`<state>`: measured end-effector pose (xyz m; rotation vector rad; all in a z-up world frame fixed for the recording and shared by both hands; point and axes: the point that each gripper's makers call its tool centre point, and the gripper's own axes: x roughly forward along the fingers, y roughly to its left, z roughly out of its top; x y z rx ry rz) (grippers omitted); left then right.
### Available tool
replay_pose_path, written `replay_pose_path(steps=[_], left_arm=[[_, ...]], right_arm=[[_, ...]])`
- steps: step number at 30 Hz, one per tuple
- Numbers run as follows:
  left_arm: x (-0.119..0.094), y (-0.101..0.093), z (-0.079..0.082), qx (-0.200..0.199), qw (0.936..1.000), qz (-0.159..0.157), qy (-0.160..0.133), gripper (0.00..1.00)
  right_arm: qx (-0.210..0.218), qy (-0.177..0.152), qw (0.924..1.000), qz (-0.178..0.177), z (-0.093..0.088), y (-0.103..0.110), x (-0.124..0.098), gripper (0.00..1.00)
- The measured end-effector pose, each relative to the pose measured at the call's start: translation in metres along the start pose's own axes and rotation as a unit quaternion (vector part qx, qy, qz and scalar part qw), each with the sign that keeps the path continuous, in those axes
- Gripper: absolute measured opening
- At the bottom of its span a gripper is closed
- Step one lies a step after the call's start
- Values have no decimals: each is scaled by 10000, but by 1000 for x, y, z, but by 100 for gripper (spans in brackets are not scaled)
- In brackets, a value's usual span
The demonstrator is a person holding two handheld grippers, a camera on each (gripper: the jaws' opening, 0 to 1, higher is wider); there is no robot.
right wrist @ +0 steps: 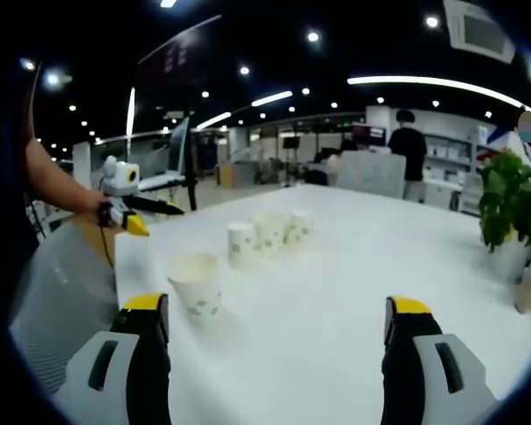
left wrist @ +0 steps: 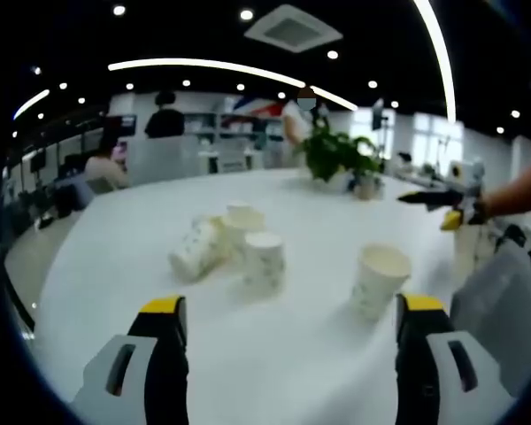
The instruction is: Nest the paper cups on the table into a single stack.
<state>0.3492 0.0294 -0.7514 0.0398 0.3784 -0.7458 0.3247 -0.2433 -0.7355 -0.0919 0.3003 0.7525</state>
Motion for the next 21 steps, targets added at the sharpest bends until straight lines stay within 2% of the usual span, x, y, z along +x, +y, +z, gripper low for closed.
replay_pose_path(steps=[21], left_arm=[[55,6,14,231,9997,-39,84,84]], right_arm=[[3,23,10000,-6,3,-2,1,100]])
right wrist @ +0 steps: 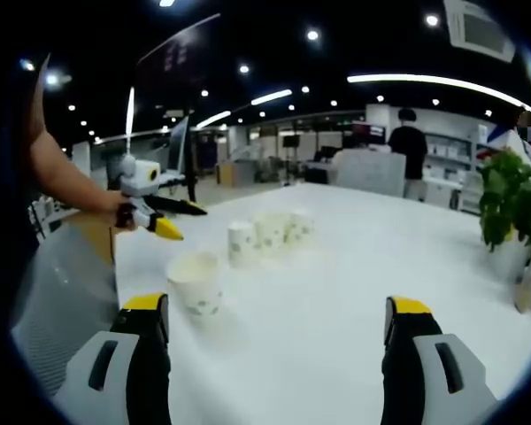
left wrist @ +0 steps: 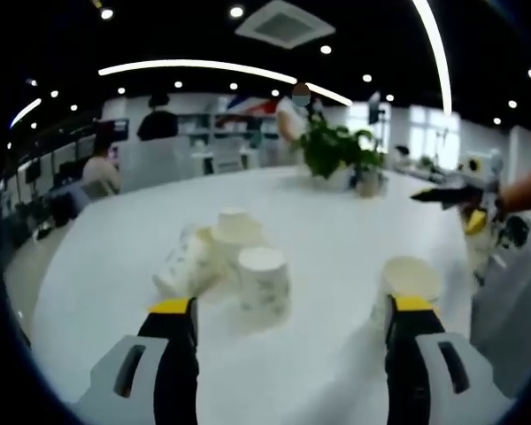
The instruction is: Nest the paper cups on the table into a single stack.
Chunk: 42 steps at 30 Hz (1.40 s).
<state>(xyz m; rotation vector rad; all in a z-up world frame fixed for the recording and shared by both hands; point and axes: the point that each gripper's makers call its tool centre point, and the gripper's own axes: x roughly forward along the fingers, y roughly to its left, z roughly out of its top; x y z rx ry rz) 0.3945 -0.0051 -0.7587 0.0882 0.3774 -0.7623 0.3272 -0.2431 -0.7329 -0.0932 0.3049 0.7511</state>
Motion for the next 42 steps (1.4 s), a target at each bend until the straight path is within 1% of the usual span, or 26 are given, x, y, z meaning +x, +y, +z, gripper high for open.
replay_pose_path(steps=[5,9,11,15,20,22,25,27,34,36,38,39,42], left_arm=[[16,7,0,0,10000,86,43,84],[27,6,3,97,9999,18,-34,83],[35,8,2,249,9997,13,-4,81],[46,10,3,220,9998,-33,-2,79],[56,18,2,308,9995,53,40,74],[58,22,2,273,9996,83,20,74],[64,26,0,156,9998,94,10,69],[67,28,-2,231,9996,149,23,68],[78,28,-8,205,9998,66,38,63],[81,29,-11,226,9997,80,56,64],[82,28,-13,267,9996,73,70,62],[83,28,-17,226,9997,57,120,60],[86,30,-21,197,9996,119,149,57]], right_arm=[[-19,-4,10000,-23,3,-4,0,100],[-14,-13,10000,-15,4,-4,1,100],[-9,-29,10000,-12,5,-4,2,100],[16,-55,10000,-2,6,-3,4,100],[-8,-29,10000,31,7,-2,6,100],[-17,-35,10000,32,8,-2,6,100],[-25,-31,10000,29,9,-3,5,100],[-33,-5,10000,32,8,-4,5,100],[-30,36,10000,11,8,-7,3,100],[-26,46,10000,4,7,-7,3,100],[-16,49,10000,1,6,-7,3,100],[-13,58,10000,0,6,-7,3,100],[-19,83,10000,-5,4,-5,3,100]])
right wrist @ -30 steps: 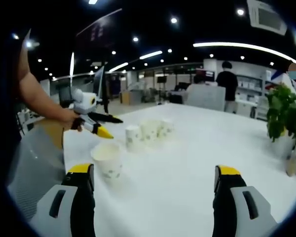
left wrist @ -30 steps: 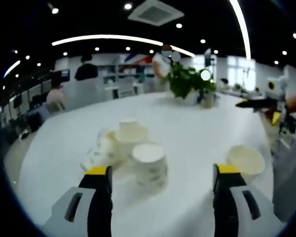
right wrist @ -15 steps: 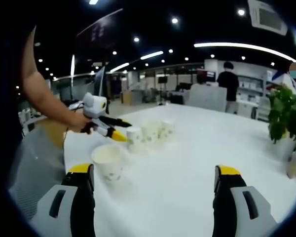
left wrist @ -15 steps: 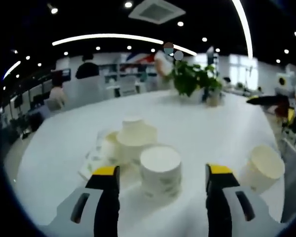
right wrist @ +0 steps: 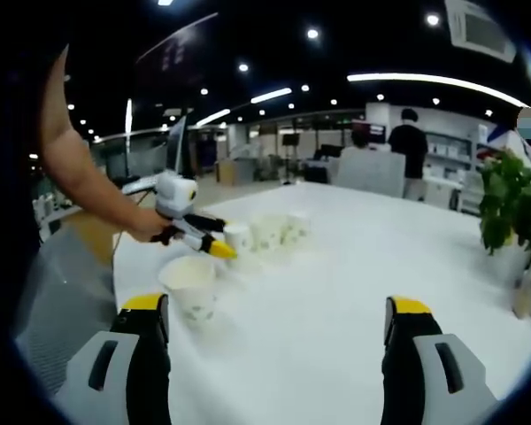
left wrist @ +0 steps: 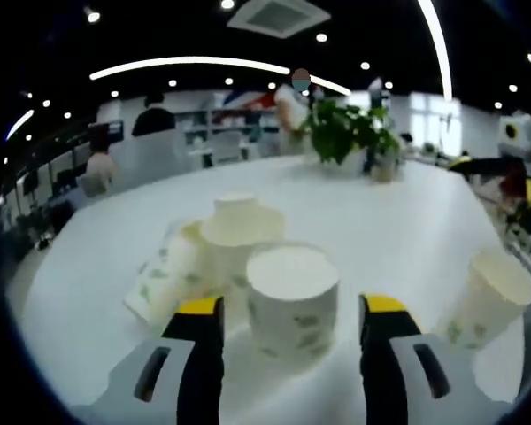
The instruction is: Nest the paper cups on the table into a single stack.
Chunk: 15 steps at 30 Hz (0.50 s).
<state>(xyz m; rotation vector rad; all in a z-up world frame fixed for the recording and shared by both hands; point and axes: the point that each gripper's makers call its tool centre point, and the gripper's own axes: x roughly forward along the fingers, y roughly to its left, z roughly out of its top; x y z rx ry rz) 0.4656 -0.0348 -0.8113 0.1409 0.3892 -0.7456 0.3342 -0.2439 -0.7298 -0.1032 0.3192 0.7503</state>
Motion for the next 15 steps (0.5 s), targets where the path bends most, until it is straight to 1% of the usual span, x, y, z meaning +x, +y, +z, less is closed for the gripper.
replay_pose_path(steps=[1,2,6,8,9,10,11,12,13,15], left_arm=[[0,3,0,-161,9998,70,-19,56],[0,4,3,-336,9993,100,-109,56],[1,2,2,-247,9996,66,-92,53],[1,1,1,-208,9998,46,-51,50],[2,1,-1,-184,9998,41,-3,47],[1,3,-6,-79,9998,98,122,42],[1,4,-8,-3,9998,141,160,39],[1,2,-5,-36,9999,96,71,40],[0,0,-6,-91,9999,58,99,39],[0,1,-7,-31,9999,69,103,39]], right_arm=[[6,11,10000,3,-1,0,0,100],[4,18,10000,4,-2,1,0,100],[-4,43,10000,20,-3,2,1,100],[-15,42,10000,15,-2,2,1,100],[-11,37,10000,12,-1,1,1,100],[-8,34,10000,4,-1,1,1,100],[-3,29,10000,0,-1,0,1,100],[-4,26,10000,0,-1,0,1,100],[-8,26,10000,-1,0,0,2,100],[-12,26,10000,10,-1,0,2,100]])
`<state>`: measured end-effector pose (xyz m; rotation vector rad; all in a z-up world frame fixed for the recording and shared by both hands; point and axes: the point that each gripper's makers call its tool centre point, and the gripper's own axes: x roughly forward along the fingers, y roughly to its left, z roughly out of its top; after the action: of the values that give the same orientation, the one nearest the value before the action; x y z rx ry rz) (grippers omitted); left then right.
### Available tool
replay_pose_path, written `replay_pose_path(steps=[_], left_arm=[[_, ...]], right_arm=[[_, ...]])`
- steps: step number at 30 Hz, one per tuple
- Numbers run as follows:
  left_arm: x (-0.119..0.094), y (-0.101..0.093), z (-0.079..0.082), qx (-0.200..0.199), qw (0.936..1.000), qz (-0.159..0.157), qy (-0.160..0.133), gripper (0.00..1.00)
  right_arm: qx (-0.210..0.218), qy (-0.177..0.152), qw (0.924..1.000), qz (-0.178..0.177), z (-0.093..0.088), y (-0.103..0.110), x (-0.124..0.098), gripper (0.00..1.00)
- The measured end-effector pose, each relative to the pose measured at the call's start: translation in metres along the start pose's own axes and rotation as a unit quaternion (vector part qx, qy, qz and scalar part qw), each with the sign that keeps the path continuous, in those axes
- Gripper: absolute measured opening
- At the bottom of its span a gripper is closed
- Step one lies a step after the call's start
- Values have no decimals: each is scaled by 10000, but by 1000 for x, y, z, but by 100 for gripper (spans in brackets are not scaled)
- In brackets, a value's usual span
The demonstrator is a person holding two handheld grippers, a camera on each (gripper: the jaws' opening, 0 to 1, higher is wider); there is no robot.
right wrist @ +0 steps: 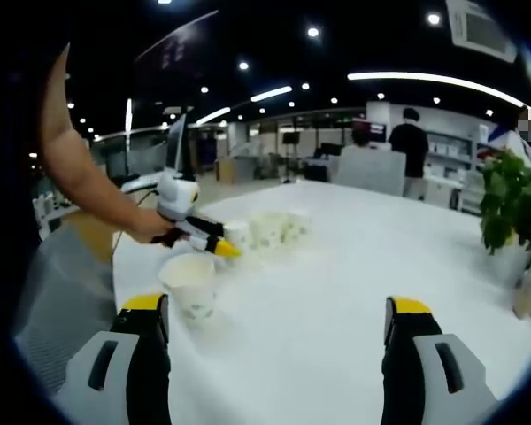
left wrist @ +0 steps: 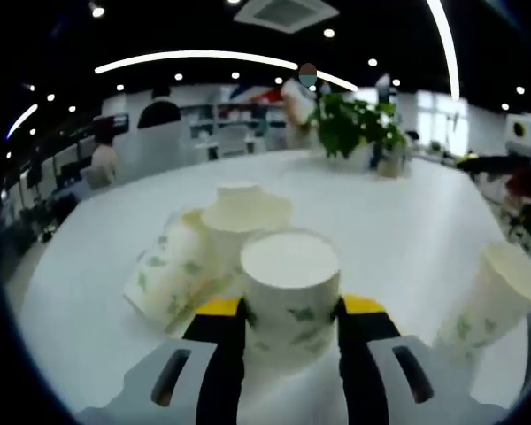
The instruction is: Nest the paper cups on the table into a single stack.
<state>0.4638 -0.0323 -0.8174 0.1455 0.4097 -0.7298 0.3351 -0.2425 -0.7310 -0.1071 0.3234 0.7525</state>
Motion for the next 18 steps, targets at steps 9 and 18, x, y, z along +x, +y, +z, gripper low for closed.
replay_pose_path(steps=[9,18], left_arm=[[-5,-2,2,83,9999,-70,10,38],[-12,-8,9,20,9997,-228,-32,38]], right_arm=[[1,1,10000,25,-2,3,1,100],[-2,-36,10000,-7,0,1,-1,100]])
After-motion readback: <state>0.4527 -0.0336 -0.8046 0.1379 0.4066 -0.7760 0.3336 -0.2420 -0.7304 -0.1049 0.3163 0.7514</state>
